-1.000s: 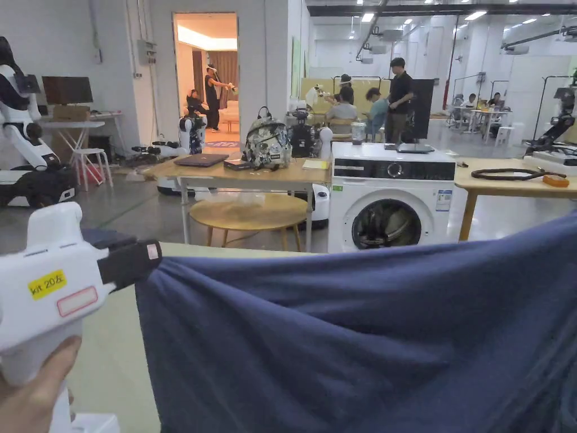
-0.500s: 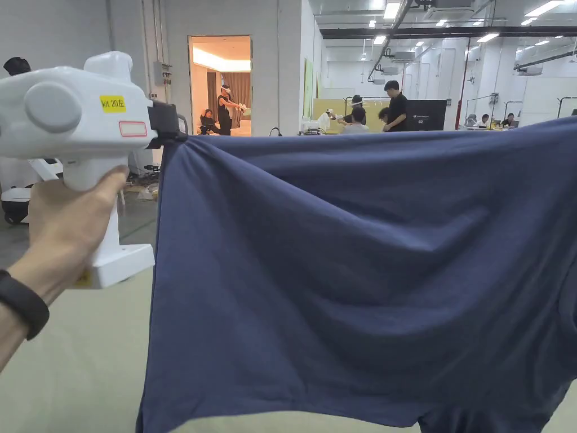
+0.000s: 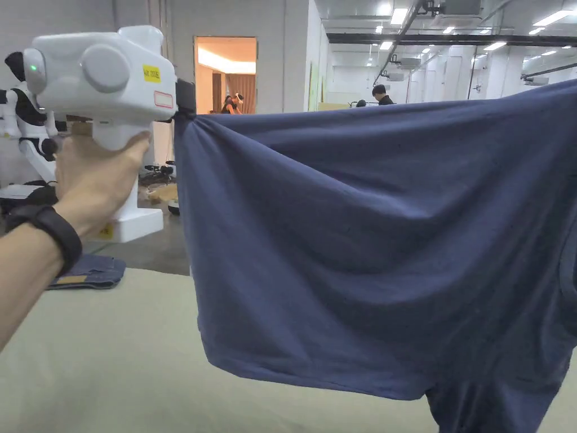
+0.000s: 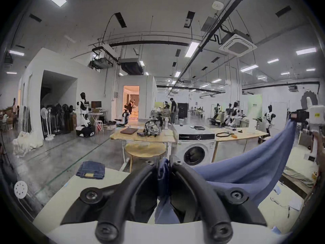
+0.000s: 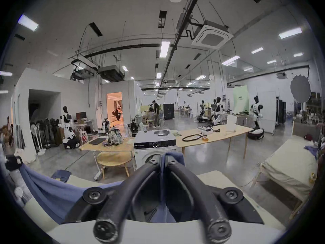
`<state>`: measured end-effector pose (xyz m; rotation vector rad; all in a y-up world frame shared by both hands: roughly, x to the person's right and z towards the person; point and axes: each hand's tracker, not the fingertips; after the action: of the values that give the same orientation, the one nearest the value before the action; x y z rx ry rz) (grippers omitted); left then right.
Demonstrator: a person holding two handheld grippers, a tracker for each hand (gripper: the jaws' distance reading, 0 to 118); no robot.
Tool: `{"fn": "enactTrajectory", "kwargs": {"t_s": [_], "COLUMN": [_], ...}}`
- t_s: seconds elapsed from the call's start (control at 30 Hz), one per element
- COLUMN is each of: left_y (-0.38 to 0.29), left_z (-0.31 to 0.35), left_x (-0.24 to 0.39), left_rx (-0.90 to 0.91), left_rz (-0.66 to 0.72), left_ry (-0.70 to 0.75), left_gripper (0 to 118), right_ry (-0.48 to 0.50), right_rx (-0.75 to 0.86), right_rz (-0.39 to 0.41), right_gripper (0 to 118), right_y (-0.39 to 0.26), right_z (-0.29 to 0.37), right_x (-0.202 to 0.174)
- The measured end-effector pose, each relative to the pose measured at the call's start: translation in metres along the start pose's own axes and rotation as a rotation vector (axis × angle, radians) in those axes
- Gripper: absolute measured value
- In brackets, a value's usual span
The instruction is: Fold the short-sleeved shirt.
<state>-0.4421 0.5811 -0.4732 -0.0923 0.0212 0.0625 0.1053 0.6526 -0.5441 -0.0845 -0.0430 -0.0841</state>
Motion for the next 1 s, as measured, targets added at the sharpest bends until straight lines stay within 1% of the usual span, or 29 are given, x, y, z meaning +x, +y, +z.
{"fn": "enactTrajectory", "kwargs": {"t_s": [0.03,0.1,0.13,0.27,0.33,0.37,0.43,0.5,0.53,0.67,0.7,0.77,0.83,0.9,0.97,1.0], "left_y": [-0.002,-0.011,-0.019,-0.063,-0.098,-0.114,-0.145,-0.174,-0.187,-0.225,-0.233,-0.249,-0.269,-0.293,-0.324,-0.339], "left_z": [-0.007,-0.019,-0.023,-0.037,-0.035,-0.032,-0.030,-0.020,-0.015,0.021,0.036,0.074,0.107,0.138,0.178,0.195], "left_x": [0.000,-0.004,-0.006,-0.016,-0.019,-0.021,-0.024,-0.024,-0.025,-0.033,-0.036,-0.039,-0.040,-0.044,-0.046,-0.048], "left_rx": [-0.014,-0.026,-0.041,-0.102,-0.151,-0.133,-0.190,-0.236,-0.244,-0.287,-0.290,-0.290,-0.299,-0.300,-0.318,-0.314], "left_rz": [-0.008,0.005,0.017,0.030,0.063,0.078,0.109,0.118,0.125,0.121,0.120,0.166,0.153,0.162,0.214,0.223], "left_ry": [0.007,0.013,0.008,0.007,-0.010,-0.034,-0.037,-0.036,-0.032,-0.056,-0.057,-0.126,-0.127,-0.139,-0.155,-0.153], "left_gripper": [5,5,5,5,5,5,5,5,5,5,5,5,5,5,5,5], "right_ry": [0.015,0.015,0.019,0.013,0.026,0.031,0.077,0.087,0.107,0.144,0.171,0.175,0.183,0.186,0.177,0.171], "right_rx": [-0.001,-0.017,-0.021,-0.093,-0.132,-0.160,-0.238,-0.290,-0.302,-0.306,-0.315,-0.331,-0.349,-0.343,-0.344,-0.357], "right_rz": [-0.034,-0.032,-0.025,0.048,0.056,0.059,0.009,-0.020,-0.038,-0.068,-0.086,-0.086,-0.076,-0.108,-0.143,-0.147], "right_gripper": [2,2,2,2,2,2,2,2,2,2,2,2,2,2,2,2], "right_y": [-0.002,-0.009,-0.016,-0.056,-0.086,-0.100,-0.130,-0.156,-0.168,-0.198,-0.206,-0.226,-0.251,-0.283,-0.324,-0.341], "right_z": [0.001,-0.004,-0.007,-0.020,-0.016,-0.017,-0.013,-0.006,0.001,0.049,0.059,0.089,0.122,0.160,0.203,0.219], "right_x": [-0.001,-0.003,-0.005,-0.009,-0.013,-0.012,-0.009,-0.005,-0.002,0.014,0.022,0.036,0.055,0.073,0.088,0.094]}}
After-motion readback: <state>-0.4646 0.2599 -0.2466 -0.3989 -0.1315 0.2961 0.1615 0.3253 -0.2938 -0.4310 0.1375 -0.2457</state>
